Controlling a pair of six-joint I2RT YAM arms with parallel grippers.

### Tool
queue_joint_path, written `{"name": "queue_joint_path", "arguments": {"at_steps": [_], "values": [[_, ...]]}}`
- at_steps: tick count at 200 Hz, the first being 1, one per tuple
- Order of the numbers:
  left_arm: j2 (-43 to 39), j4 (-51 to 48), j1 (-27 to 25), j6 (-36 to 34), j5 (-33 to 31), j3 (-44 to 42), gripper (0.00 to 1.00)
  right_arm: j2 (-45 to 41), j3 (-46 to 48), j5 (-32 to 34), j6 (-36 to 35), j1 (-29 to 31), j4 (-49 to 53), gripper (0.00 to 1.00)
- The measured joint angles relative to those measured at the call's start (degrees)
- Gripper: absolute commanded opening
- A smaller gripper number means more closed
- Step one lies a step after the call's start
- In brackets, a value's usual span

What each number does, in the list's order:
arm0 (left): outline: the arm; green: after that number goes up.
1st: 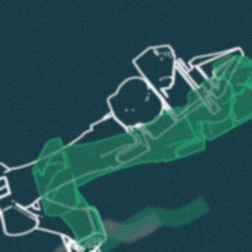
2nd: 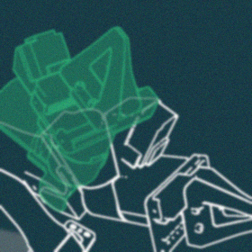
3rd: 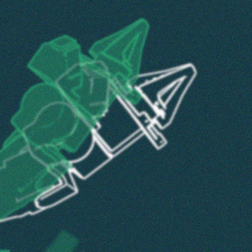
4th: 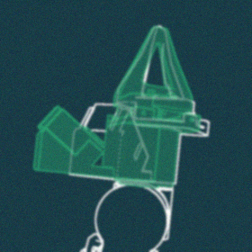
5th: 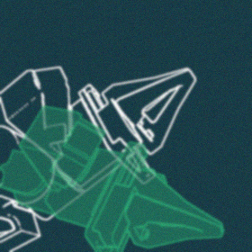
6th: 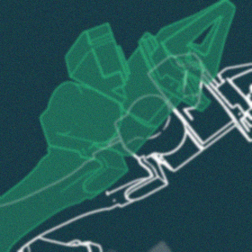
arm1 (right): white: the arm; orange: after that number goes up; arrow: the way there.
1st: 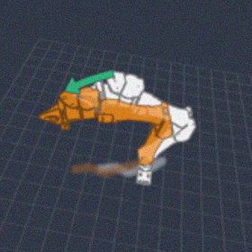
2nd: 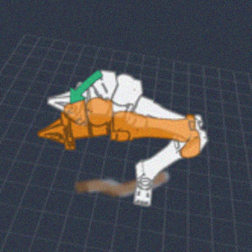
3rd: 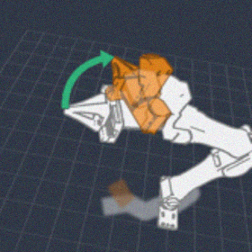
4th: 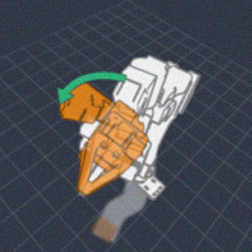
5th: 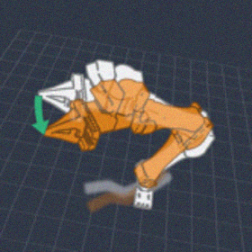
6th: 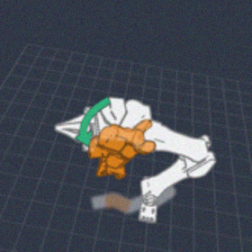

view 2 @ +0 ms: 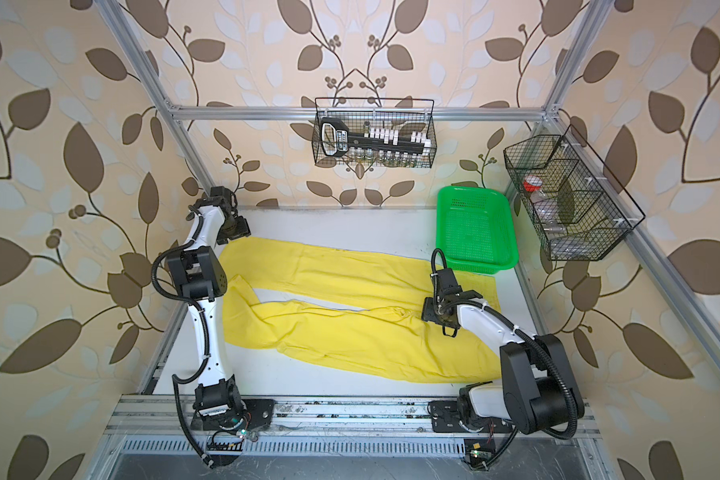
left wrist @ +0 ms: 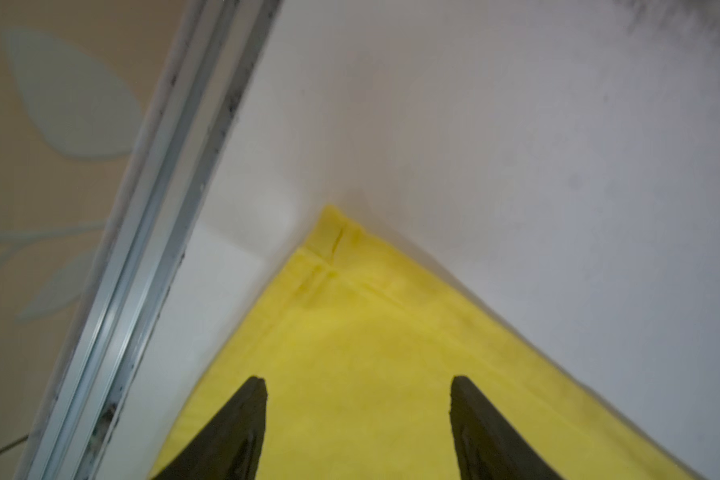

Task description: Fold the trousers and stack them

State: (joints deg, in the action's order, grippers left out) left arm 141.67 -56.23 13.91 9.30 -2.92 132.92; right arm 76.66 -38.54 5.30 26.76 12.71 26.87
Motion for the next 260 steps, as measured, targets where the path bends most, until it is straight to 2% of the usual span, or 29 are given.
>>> {"name": "queue_joint_path", "arguments": {"at_steps": [49,94,123,221,241,260], "values": [[-22.08,-2.69,0.04,-0.04,1.36,-30.53,0.73,-4.48,-0.81,-3.37,-4.5,6.45,-1.95,0.72],[-30.64,-1.81,1.16,2.12,-0.59,-42.49,0.72,-7.69,0.15,-4.98,-7.63,11.89,-4.61,0.72],[-31.56,2.01,3.87,3.1,1.51,-50.01,0.64,-8.57,2.1,-5.14,-9.18,15.47,-6.1,0.72],[-26.32,11.5,5.27,3.72,4.24,-50.66,0.53,-6.91,3.02,-5.09,-10.58,20.59,-8.7,0.72],[-25.22,11.93,5.27,3.85,4.22,-49.35,0.44,-5.27,2.97,-5.05,-10.71,21.77,-9.01,0.72],[-24.94,12.2,5.27,4.04,3.61,-49.13,0.29,-3.19,2.62,-4.68,-10.8,23.1,-9.11,0.72]]}}
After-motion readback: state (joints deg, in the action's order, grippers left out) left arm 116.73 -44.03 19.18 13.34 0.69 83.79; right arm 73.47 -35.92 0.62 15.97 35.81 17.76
